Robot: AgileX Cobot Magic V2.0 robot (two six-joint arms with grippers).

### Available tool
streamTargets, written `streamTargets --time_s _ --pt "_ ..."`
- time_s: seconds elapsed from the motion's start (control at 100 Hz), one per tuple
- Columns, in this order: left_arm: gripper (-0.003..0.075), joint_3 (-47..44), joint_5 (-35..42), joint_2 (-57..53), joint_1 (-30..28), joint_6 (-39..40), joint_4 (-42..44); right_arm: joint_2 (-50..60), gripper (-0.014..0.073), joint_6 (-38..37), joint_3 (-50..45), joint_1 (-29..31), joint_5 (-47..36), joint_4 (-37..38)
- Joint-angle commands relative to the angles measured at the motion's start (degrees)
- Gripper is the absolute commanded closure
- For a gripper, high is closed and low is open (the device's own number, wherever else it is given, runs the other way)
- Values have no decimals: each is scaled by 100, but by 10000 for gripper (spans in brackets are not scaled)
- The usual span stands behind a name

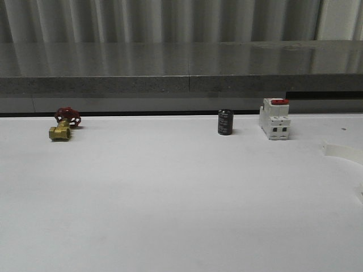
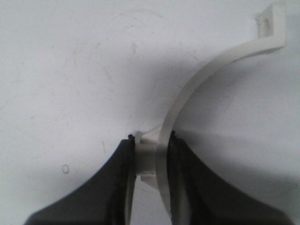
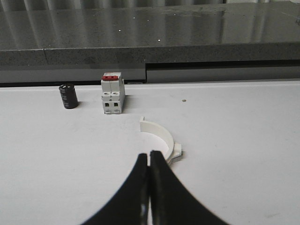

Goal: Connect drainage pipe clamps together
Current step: 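Carry the white clamp half toward the table center with the left gripper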

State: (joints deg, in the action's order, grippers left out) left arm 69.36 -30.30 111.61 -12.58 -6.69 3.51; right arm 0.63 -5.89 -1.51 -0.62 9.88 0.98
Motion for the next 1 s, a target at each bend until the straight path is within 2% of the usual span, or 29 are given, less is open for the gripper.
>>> streamTargets --time_s 0.0,0.22,0.41,0.69,0.99 --pt "670 147 44 -536 -8 3 -137 112 662 36 83 29 -436 12" --pt "670 147 -533 -1308 164 27 -412 112 662 36 83 29 -436 12" --pt "669 54 -1178 -1967 609 562 -617 112 662 36 83 29 -436 12" --pt "668 -6 -1138 -2196 1829 1534 -617 112 662 36 83 29 -436 12" --pt "668 -6 -526 -1806 3062 2287 -596 112 662 36 83 29 -436 12"
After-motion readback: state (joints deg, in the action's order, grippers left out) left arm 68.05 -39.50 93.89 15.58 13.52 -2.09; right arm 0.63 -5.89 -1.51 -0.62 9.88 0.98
